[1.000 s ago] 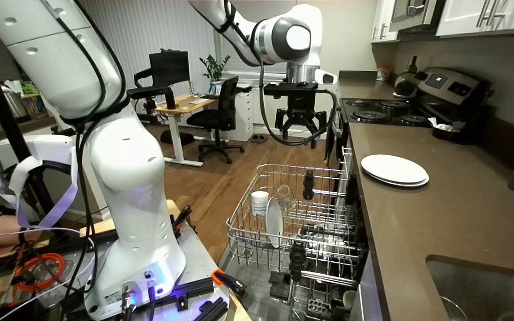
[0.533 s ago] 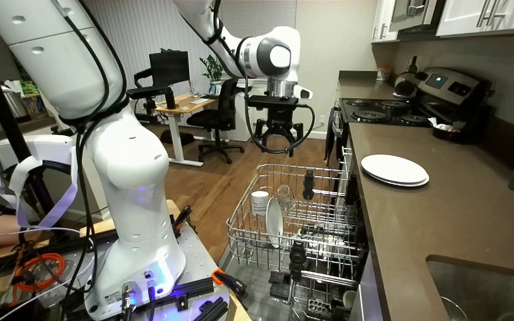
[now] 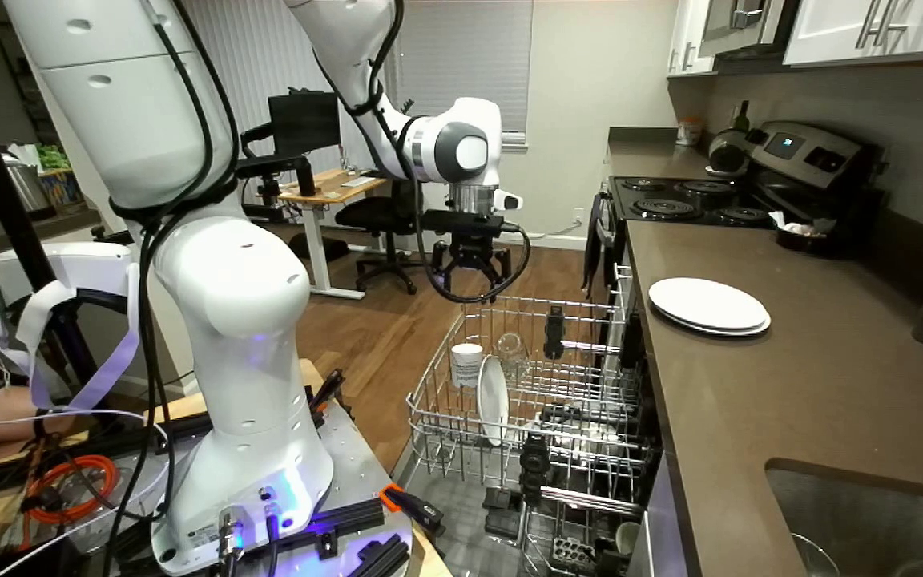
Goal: Move the white plate in the dishwasher to the left side
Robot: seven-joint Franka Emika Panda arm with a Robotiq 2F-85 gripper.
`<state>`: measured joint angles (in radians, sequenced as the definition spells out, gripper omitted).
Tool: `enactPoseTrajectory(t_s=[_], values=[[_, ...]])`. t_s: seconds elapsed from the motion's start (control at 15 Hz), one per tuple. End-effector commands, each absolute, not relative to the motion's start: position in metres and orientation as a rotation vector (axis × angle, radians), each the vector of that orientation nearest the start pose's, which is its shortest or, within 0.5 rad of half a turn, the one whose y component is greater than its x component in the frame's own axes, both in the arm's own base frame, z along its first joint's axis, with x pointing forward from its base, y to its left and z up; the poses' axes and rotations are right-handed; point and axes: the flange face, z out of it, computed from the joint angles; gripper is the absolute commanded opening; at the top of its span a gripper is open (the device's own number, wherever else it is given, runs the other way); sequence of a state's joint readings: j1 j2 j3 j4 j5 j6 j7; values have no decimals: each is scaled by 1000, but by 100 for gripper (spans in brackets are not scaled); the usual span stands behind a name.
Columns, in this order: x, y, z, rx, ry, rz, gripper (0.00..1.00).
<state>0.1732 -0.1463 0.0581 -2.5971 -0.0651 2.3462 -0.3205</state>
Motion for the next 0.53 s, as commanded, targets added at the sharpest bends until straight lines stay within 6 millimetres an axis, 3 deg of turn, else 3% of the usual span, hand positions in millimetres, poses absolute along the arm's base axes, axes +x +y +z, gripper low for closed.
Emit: enactPoseTrajectory(t_s=[0.0,0.07,0.13,0.4,0.47], values=[[416,110,265,-3010,-960,95,100],[419,113,261,-3001,-987,97,100],[413,107,273,-3024,-956,113,100],[414,108,267,-3021,-958,124,100],[414,107,263,-3035,-955,31,100]])
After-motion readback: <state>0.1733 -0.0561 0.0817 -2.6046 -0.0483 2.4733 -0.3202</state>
